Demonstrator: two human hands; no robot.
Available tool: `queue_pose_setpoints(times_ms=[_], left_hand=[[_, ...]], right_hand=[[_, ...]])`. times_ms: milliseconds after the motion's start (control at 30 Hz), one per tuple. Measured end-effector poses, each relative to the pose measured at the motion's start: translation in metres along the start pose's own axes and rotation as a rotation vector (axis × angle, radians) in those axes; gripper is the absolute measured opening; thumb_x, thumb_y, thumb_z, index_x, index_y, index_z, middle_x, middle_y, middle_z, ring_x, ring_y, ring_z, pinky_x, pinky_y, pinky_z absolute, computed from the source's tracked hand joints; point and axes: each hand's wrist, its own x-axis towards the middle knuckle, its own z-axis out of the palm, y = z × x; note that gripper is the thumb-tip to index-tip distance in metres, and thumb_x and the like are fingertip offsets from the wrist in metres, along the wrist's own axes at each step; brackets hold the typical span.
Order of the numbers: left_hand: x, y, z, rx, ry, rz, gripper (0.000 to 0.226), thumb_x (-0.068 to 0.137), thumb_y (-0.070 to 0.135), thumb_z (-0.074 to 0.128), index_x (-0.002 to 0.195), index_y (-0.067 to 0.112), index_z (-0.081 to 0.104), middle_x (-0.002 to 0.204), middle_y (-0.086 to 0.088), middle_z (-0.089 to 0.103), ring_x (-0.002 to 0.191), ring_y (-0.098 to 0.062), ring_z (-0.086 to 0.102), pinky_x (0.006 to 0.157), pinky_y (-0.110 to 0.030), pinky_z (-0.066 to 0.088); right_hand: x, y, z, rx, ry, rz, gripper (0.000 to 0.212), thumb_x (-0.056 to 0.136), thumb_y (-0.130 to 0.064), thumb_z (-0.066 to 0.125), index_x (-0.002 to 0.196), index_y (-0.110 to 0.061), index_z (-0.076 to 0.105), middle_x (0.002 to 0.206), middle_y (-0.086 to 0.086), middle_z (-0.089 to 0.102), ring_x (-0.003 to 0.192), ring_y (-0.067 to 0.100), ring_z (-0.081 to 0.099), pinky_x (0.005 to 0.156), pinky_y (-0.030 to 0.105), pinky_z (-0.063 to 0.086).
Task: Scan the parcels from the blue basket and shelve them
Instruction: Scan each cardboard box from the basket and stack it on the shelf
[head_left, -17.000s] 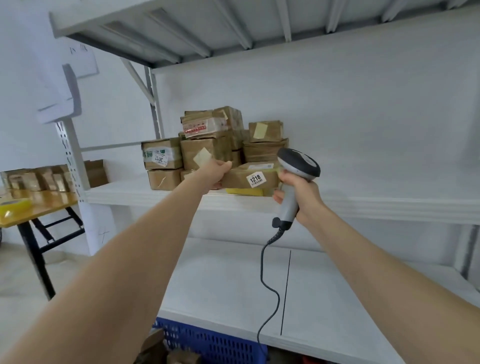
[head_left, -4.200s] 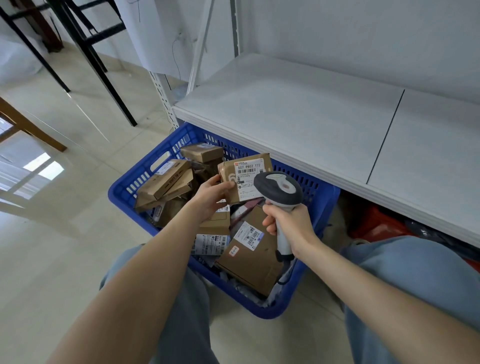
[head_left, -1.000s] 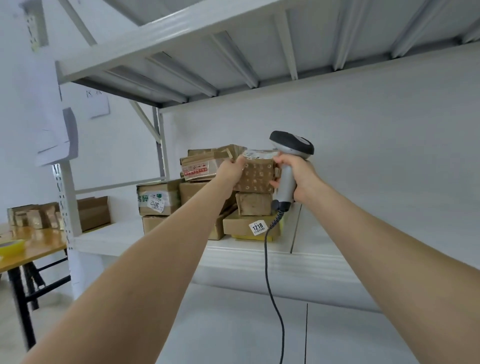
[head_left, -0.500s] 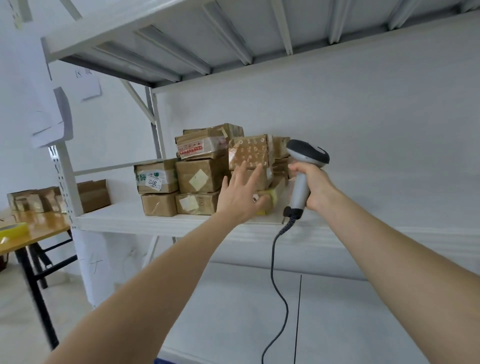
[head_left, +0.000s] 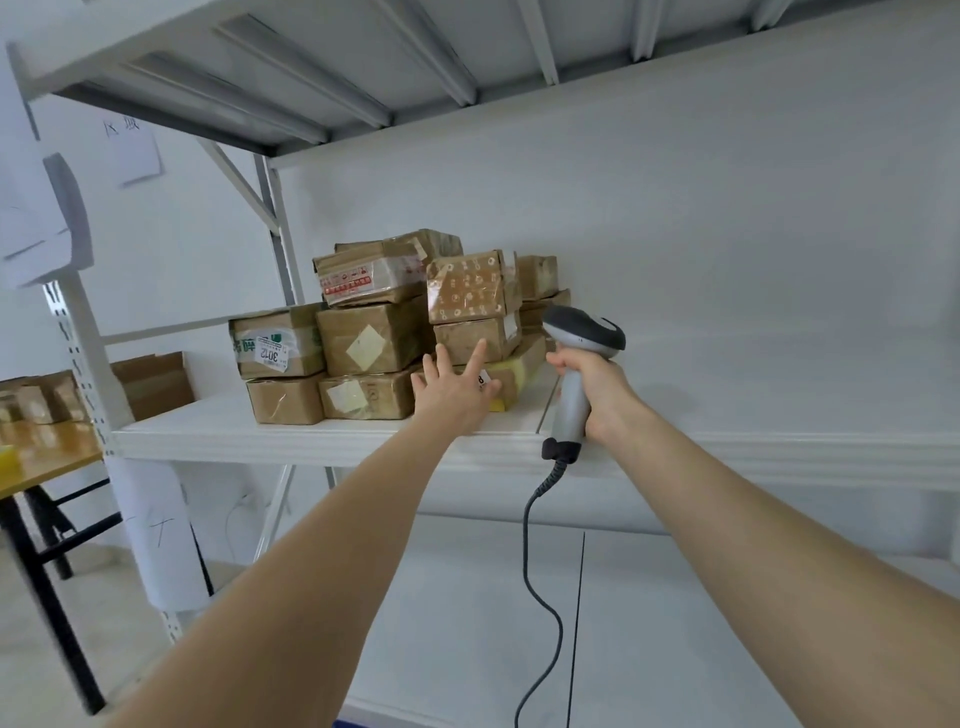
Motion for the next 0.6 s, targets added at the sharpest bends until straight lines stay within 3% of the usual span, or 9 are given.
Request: queue_pose_setpoints(times_ms=[100, 367, 467, 533, 600], left_hand=[[0.006, 0.001, 0.003, 0.012, -0.002, 0.0, 0.06, 0.099, 0.054, 0.021, 0.149, 0.042, -0.01, 0.159, -0.018, -0.009, 0.146, -0.04, -0.006, 0.117, -0.054, 0.005], [0.002, 0.001, 0.002, 0.032, 0.024, 0.035, 0.069, 0.096, 0.06, 0.027, 0.151, 0.038, -0.008, 0.16, -0.014, -0.008, 0.146, -0.037, -0.005, 0.117, -0.054, 0.006], [-0.004, -0.002, 0.005, 0.051, 0.054, 0.064, 0.075, 0.093, 0.064, 0.032, 0.151, 0.037, -0.007, 0.16, -0.012, -0.009, 0.147, -0.033, -0.005, 0.118, -0.052, 0.006], [-0.008, -0.004, 0.006, 0.054, 0.064, 0.076, 0.077, 0.092, 0.065, 0.034, 0.151, 0.037, -0.007, 0.16, -0.012, -0.008, 0.147, -0.032, -0.004, 0.118, -0.052, 0.006], [-0.015, -0.007, 0.003, 0.049, 0.077, 0.078, 0.077, 0.092, 0.064, 0.035, 0.151, 0.035, -0.006, 0.16, -0.013, -0.007, 0.147, -0.032, -0.003, 0.118, -0.051, 0.007]], right_hand=[[0.003, 0.001, 0.001, -0.025, 0.001, 0.019, 0.05, 0.07, -0.023, 0.075, 0.117, -0.013, 0.062, 0.107, 0.007, 0.064, 0.073, 0.023, 0.051, 0.075, 0.037, 0.044], [-0.003, 0.001, 0.002, -0.046, 0.0, 0.018, 0.048, 0.073, -0.023, 0.074, 0.118, -0.013, 0.061, 0.106, 0.007, 0.063, 0.076, 0.022, 0.052, 0.075, 0.035, 0.044], [-0.008, 0.002, 0.002, -0.064, 0.002, 0.016, 0.046, 0.074, -0.021, 0.074, 0.118, -0.012, 0.062, 0.106, 0.007, 0.063, 0.086, 0.026, 0.056, 0.084, 0.038, 0.048], [-0.014, 0.003, 0.001, -0.067, 0.003, 0.017, 0.041, 0.075, -0.018, 0.073, 0.114, -0.011, 0.063, 0.11, 0.009, 0.063, 0.099, 0.029, 0.06, 0.088, 0.041, 0.051], [-0.023, 0.003, 0.002, -0.031, -0.01, 0.02, 0.023, 0.08, -0.013, 0.07, 0.102, -0.01, 0.064, 0.104, 0.009, 0.065, 0.098, 0.028, 0.064, 0.081, 0.039, 0.054]])
